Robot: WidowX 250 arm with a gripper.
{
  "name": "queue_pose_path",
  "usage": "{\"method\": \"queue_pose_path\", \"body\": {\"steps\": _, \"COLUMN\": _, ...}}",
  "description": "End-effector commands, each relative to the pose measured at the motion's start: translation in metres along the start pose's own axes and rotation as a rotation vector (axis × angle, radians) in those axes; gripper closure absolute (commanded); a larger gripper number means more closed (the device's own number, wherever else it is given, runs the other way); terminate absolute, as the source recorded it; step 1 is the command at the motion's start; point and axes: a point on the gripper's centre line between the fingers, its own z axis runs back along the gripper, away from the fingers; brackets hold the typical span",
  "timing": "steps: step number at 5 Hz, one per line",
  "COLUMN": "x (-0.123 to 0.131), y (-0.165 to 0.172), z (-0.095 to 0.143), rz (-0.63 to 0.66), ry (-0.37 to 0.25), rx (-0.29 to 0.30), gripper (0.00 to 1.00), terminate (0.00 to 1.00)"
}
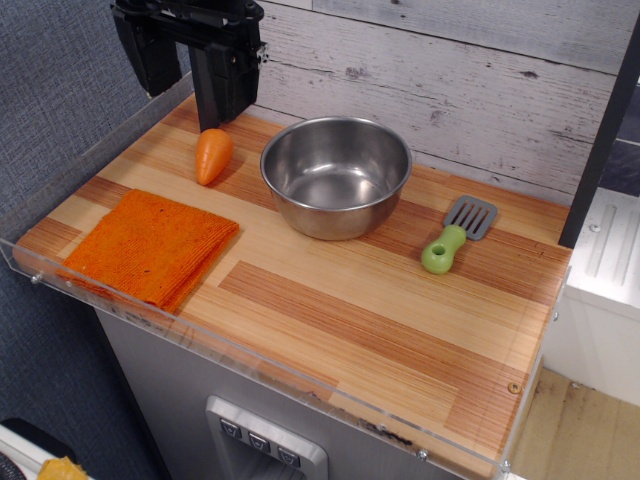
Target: Move green spatula directly to the right of orange cloth.
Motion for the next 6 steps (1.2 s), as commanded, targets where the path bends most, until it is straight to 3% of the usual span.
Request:
{"method": "queue_pose_path", "body": {"steps": 1, "x": 0.000, "y": 0.000, "z": 0.000, "rz": 0.000, "ry": 0.000, "rx": 0.000, "gripper": 0.00, "terminate": 0.00}}
{"method": "queue_pose_path", "body": {"steps": 2, "x": 0.014, "y": -0.009, "z": -0.010, "rz": 0.132, "ry": -0.125, "rx": -0.026, "gripper": 0.00, "terminate": 0.00}}
{"method": "queue_pose_path", "body": {"steps": 4, "x": 0.052, "y": -0.064, "z": -0.039, "rz": 0.011, "ry": -0.128, "rx": -0.169, "gripper": 0.00, "terminate": 0.00}}
{"method": "queue_pose_path", "body": {"steps": 5, "x": 0.067, "y": -0.093, "z": -0.054, "rz": -0.058, "ry": -0.112, "rx": -0.187, "gripper": 0.00, "terminate": 0.00}}
{"method": "queue_pose_path", "body": {"steps": 6, "x": 0.074, "y": -0.121, "z": -0.066, "rz": -0.125, "ry": -0.114, "rx": -0.156, "gripper": 0.00, "terminate": 0.00}}
